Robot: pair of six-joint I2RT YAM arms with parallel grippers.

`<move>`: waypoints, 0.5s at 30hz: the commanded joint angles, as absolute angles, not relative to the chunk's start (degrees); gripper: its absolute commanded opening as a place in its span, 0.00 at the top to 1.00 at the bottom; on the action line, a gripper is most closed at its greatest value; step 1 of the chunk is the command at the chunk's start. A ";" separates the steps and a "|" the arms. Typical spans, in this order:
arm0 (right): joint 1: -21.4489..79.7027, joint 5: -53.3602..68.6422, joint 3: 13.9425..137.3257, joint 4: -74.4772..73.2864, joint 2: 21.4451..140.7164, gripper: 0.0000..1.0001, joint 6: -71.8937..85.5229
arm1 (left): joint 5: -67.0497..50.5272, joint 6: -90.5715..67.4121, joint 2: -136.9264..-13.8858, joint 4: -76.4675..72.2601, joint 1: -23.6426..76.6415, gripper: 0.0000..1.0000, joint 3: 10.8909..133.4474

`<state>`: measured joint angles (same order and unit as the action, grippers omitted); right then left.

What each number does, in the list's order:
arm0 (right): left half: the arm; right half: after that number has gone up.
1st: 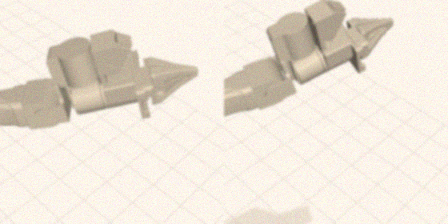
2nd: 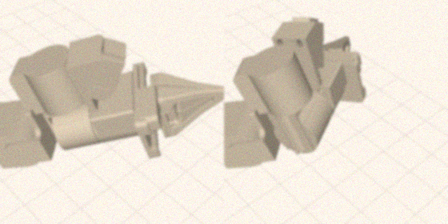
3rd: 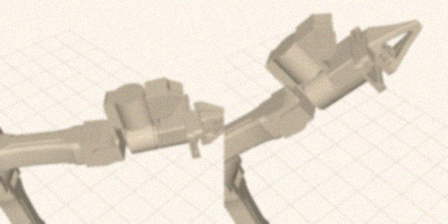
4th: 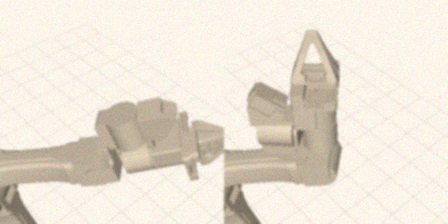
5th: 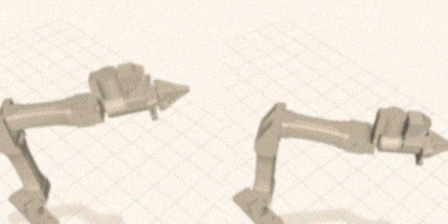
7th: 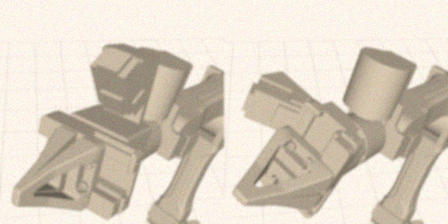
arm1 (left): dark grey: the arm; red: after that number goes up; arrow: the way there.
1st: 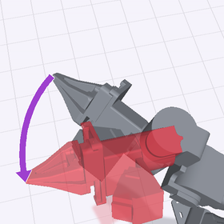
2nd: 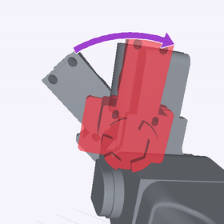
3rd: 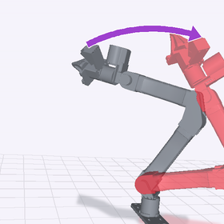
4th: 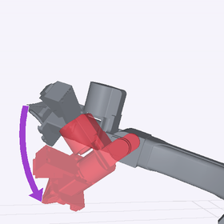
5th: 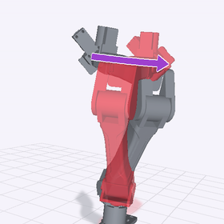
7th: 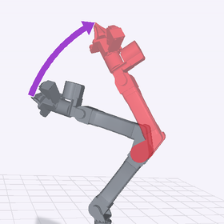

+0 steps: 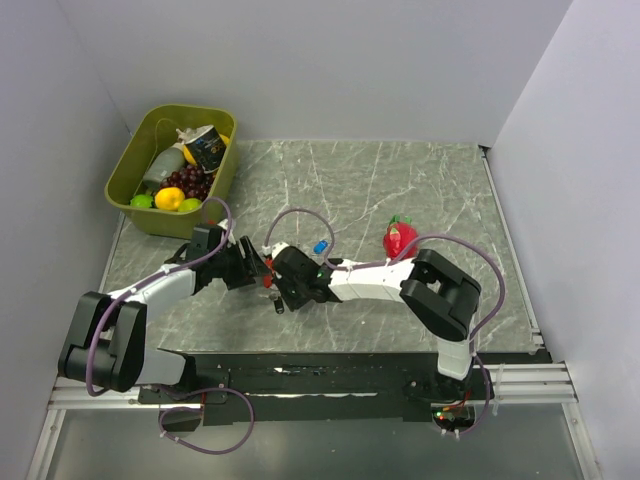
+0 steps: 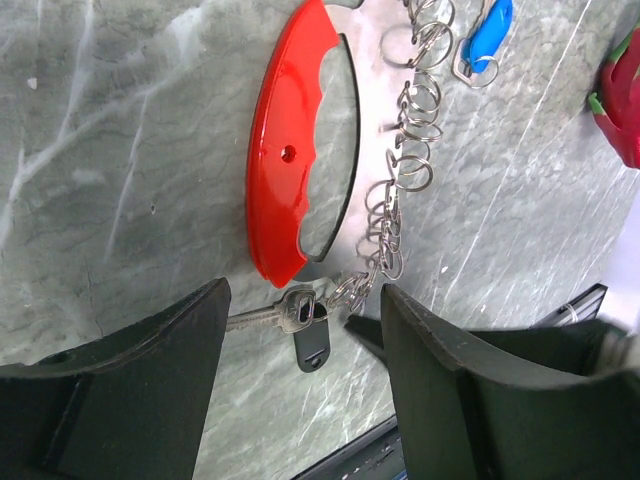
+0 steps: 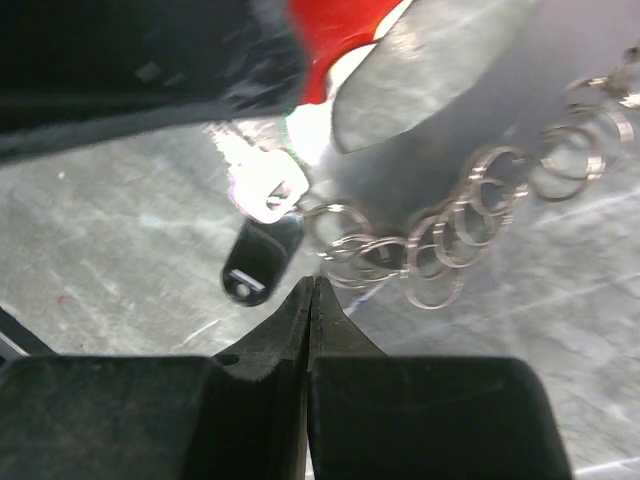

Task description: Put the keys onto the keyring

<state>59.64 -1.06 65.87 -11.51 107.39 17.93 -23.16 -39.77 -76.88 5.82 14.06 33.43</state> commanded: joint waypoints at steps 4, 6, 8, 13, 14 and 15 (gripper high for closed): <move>61.17 -4.83 66.00 -10.19 106.78 1.00 16.96 | -23.73 -39.64 -76.82 4.39 13.89 0.32 33.92; 61.26 -6.76 67.05 -10.98 107.92 1.00 17.14 | -23.56 -39.55 -76.82 4.39 13.89 0.32 33.92; 61.70 -8.95 67.94 -12.91 109.24 1.00 17.23 | -23.55 -39.64 -76.73 4.39 13.89 0.32 33.75; 62.40 -18.53 67.59 -14.50 107.15 1.00 18.54 | -23.38 -39.46 -76.73 4.31 13.89 0.32 33.57; 62.40 -19.41 66.72 -13.72 106.62 1.00 18.72 | -23.38 -39.46 -76.82 4.22 13.89 0.32 33.49; 62.40 -21.43 66.45 -13.36 106.00 1.00 18.81 | -23.29 -39.46 -76.82 4.22 13.89 0.32 33.49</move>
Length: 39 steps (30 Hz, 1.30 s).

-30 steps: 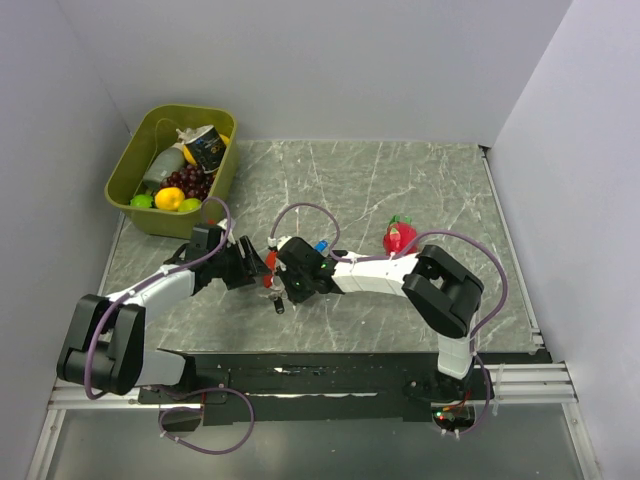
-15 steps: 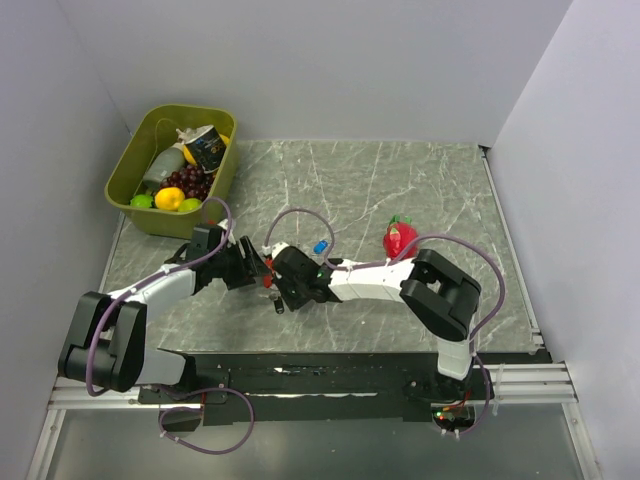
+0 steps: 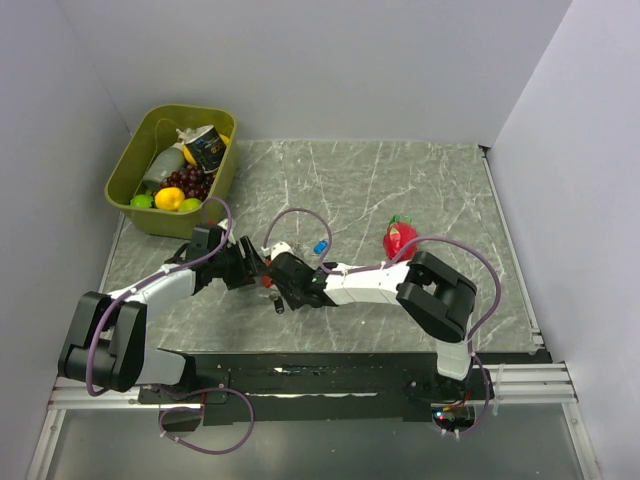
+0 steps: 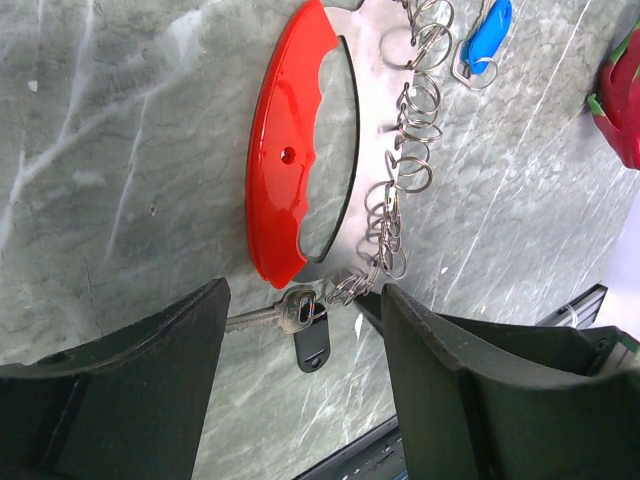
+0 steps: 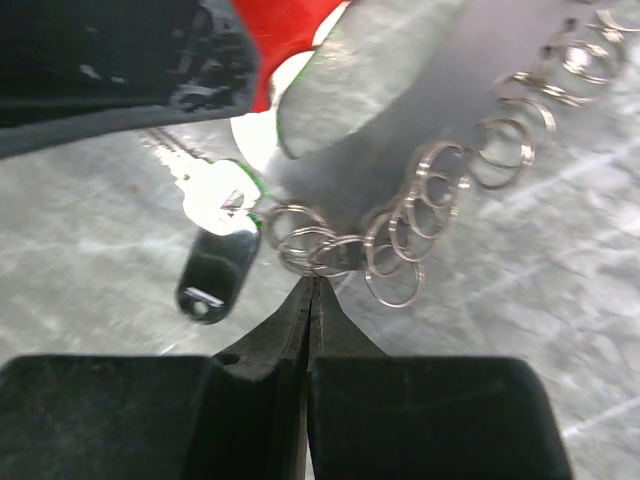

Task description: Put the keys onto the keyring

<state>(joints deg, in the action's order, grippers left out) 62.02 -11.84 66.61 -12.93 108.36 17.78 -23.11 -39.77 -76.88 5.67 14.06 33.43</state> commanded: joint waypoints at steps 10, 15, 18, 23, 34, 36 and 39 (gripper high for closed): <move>59.59 -25.06 67.94 -12.75 103.02 1.00 19.78 | -24.96 -38.06 -77.17 3.34 13.89 0.32 33.22; 59.41 -14.79 64.25 -7.22 99.06 1.00 15.92 | -24.17 -37.71 -75.50 3.60 14.06 0.33 33.22; 59.76 -10.48 62.85 -4.84 97.65 1.00 15.38 | -26.10 -38.05 -75.50 1.24 14.15 0.37 32.70; 60.03 -8.97 64.85 -5.27 99.49 1.00 15.73 | -22.26 -38.85 -78.30 0.44 17.30 0.56 35.41; 60.03 -9.67 71.01 -8.35 106.87 1.00 17.66 | -9.23 -39.28 -93.66 0.44 22.32 0.99 44.12; 59.94 -9.05 71.45 -8.52 108.27 1.00 17.67 | -9.67 -39.64 -96.31 0.44 22.33 0.99 44.47; 60.12 -8.26 71.46 -8.79 108.98 1.00 17.93 | -9.76 -40.78 -100.28 0.44 22.32 0.99 44.91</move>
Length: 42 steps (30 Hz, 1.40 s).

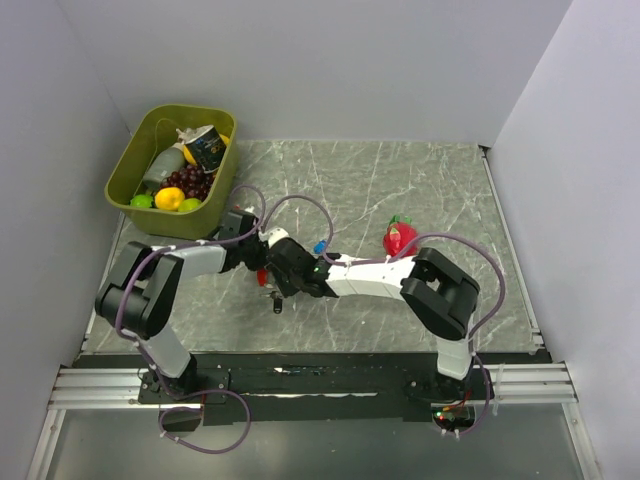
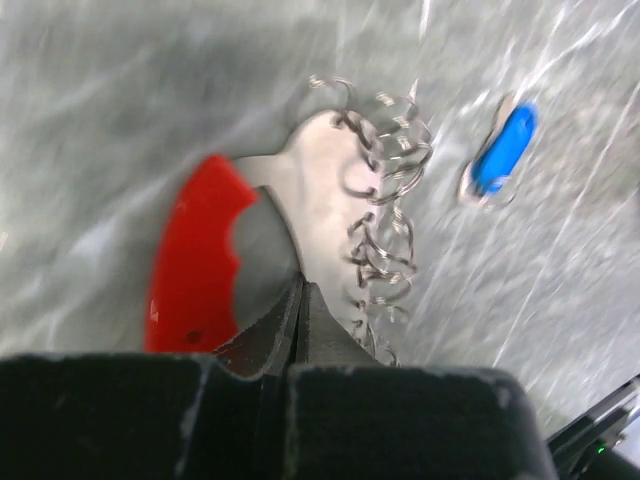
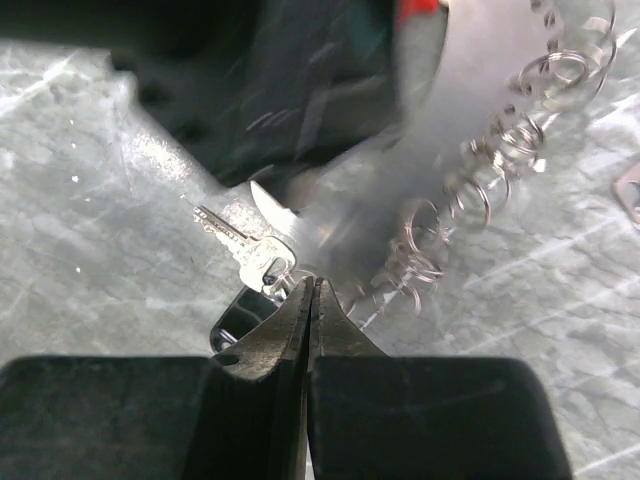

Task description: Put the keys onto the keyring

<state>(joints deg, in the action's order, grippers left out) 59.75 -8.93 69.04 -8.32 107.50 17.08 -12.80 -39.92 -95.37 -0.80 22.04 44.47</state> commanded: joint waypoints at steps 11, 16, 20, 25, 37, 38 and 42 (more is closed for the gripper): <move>60.21 -9.05 70.49 -9.68 109.87 1.00 17.75 | -9.23 -41.04 -101.69 0.35 22.32 0.99 43.77; 60.64 -8.00 68.38 -7.48 107.84 1.00 16.88 | -10.11 -40.69 -102.30 0.44 22.50 0.99 43.51; 61.35 -6.25 68.03 -6.24 107.67 1.00 15.82 | -10.20 -40.52 -102.74 0.35 22.76 0.99 43.59; 62.58 -6.94 68.29 -6.24 108.63 1.00 15.65 | -10.63 -40.52 -102.92 -1.23 22.76 0.99 43.42; 63.19 -14.40 72.07 -10.98 112.67 1.00 16.35 | -11.43 -40.34 -103.27 -1.32 22.76 0.99 43.24; 63.19 -15.28 72.07 -11.16 113.11 1.00 16.52 | -11.43 -40.34 -103.27 -1.23 22.76 0.99 43.16; 62.49 -20.21 72.60 -15.54 112.24 1.00 18.97 | -10.99 -39.20 -103.01 -0.62 22.85 0.99 43.07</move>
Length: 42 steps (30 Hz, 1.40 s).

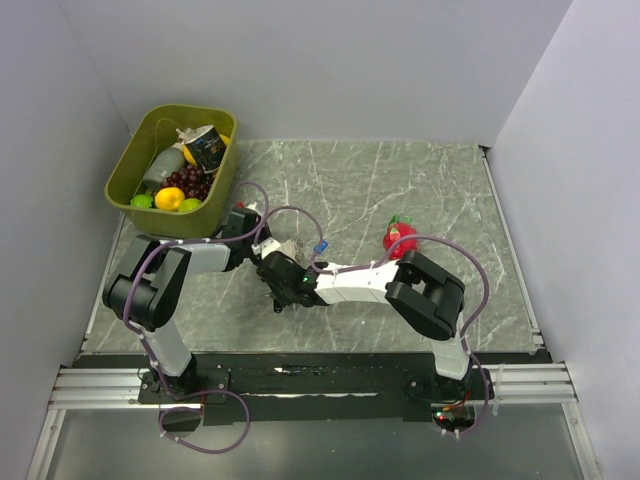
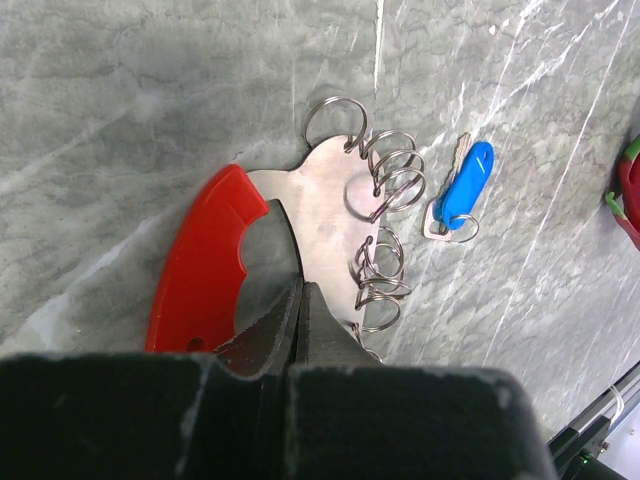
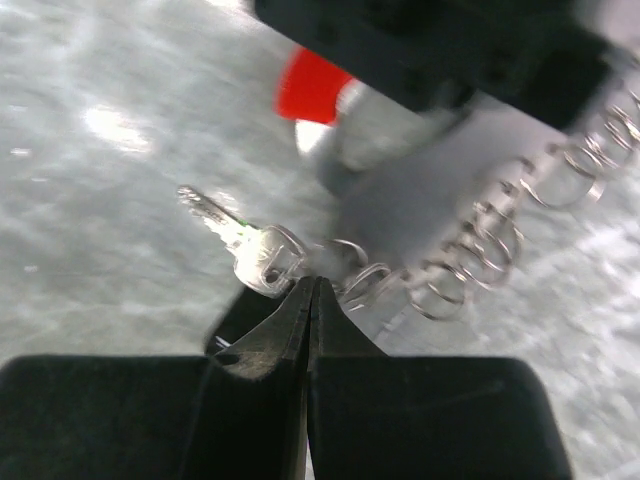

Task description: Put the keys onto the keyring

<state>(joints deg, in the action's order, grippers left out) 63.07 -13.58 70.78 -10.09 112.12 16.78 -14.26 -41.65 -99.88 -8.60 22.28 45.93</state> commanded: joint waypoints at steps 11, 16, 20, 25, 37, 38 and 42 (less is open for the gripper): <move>54.67 -23.21 65.40 -13.81 101.52 1.00 21.89 | -11.34 -37.53 -101.08 -1.14 23.20 0.99 41.75; 54.41 -16.80 61.88 -9.23 95.38 1.00 19.69 | -13.53 -37.35 -95.02 -3.95 23.38 0.92 40.26; 54.49 -8.81 59.07 -4.06 92.55 0.99 19.42 | -14.59 -37.18 -87.65 -3.61 23.38 0.68 39.73; 54.58 -0.63 58.10 -1.06 93.25 0.88 20.04 | -16.52 -34.73 -82.71 -0.62 23.38 0.43 39.11; 53.61 8.97 55.46 5.98 96.94 1.00 25.31 | -22.67 -33.66 -85.15 -5.09 23.38 0.45 34.63; 53.61 8.44 55.63 5.63 97.12 1.00 25.40 | -23.20 -33.84 -85.60 -5.79 23.38 0.47 34.54; 52.91 7.56 55.63 4.48 98.26 1.00 25.93 | -24.87 -34.19 -87.19 -7.56 23.38 0.55 34.63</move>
<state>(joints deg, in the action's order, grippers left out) 53.93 7.35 55.70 2.87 97.41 24.64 -21.67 -34.30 -85.93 -3.70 23.11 34.59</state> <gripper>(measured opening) 0.008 0.474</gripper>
